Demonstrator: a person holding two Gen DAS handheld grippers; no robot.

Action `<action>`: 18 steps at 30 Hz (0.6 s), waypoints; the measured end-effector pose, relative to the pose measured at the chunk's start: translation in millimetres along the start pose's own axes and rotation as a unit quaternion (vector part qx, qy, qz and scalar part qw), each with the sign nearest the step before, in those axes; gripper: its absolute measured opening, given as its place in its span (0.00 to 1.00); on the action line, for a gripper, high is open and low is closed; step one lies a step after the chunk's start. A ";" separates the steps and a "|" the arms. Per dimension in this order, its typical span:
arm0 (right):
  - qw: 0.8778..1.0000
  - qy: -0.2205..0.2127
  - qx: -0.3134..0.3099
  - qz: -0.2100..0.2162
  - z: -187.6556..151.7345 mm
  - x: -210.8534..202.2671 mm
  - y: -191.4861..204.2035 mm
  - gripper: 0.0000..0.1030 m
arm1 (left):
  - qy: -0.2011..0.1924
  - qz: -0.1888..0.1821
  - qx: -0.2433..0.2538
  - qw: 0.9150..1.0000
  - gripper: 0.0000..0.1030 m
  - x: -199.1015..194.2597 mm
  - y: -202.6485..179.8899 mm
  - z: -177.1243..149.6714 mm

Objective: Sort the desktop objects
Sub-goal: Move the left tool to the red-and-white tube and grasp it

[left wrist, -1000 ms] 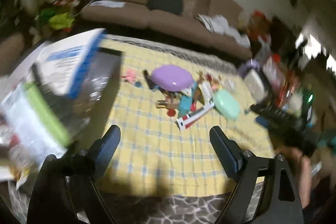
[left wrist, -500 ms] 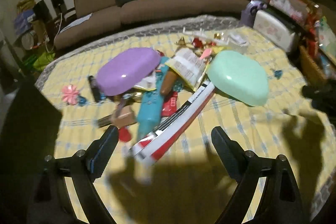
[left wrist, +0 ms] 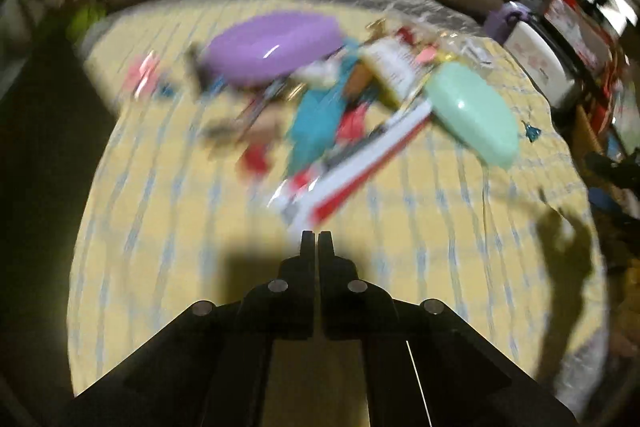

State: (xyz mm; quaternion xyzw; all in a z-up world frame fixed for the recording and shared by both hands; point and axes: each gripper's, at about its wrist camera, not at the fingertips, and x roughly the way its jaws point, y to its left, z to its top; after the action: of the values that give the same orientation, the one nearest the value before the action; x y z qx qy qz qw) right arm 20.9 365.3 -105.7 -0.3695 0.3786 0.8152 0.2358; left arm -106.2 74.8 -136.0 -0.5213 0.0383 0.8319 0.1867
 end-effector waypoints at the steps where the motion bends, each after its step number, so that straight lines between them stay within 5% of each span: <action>1: 1.000 -0.002 0.004 0.001 -0.3 -3.1 -1.9 0.47 | 0.011 -0.010 -0.003 1.000 0.01 -7.8 6.8 -7.5; 3: 1.000 -0.003 0.008 0.003 0.0 -5.6 -4.2 0.47 | 0.018 -0.008 0.022 1.000 0.01 -19.4 9.9 -18.9; 5: 1.000 0.001 0.014 0.003 -0.9 -6.9 -6.9 0.48 | 0.005 0.039 0.067 0.997 0.14 -25.5 0.2 -20.7; 7: 1.000 0.009 0.020 0.008 -3.9 -7.0 -8.4 0.48 | -0.012 0.058 0.082 0.995 0.81 -22.3 -9.9 -15.1; 11: 1.000 0.013 0.015 0.012 -6.9 -9.8 -4.5 0.48 | -0.057 0.011 0.061 0.996 0.86 -4.1 -23.8 2.7; 16: 1.000 0.000 0.001 0.004 -0.8 -19.6 -2.4 0.48 | -0.072 0.058 0.059 0.994 0.84 29.1 -35.3 21.4; 17: 1.000 -0.002 0.000 -0.001 1.1 -20.3 -3.2 0.48 | -0.066 0.056 0.056 0.995 0.81 33.2 -34.4 20.6; 18: 1.000 -0.003 -0.002 -0.004 2.5 -20.0 -3.1 0.48 | -0.060 0.046 0.048 0.996 0.63 37.6 -31.4 20.3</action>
State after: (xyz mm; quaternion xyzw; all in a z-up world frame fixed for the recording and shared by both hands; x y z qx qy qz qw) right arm 34.2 367.1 -90.3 -0.3694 0.3752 0.8158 0.2394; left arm -127.1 119.4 -155.8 -0.4582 0.0914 0.8667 0.1749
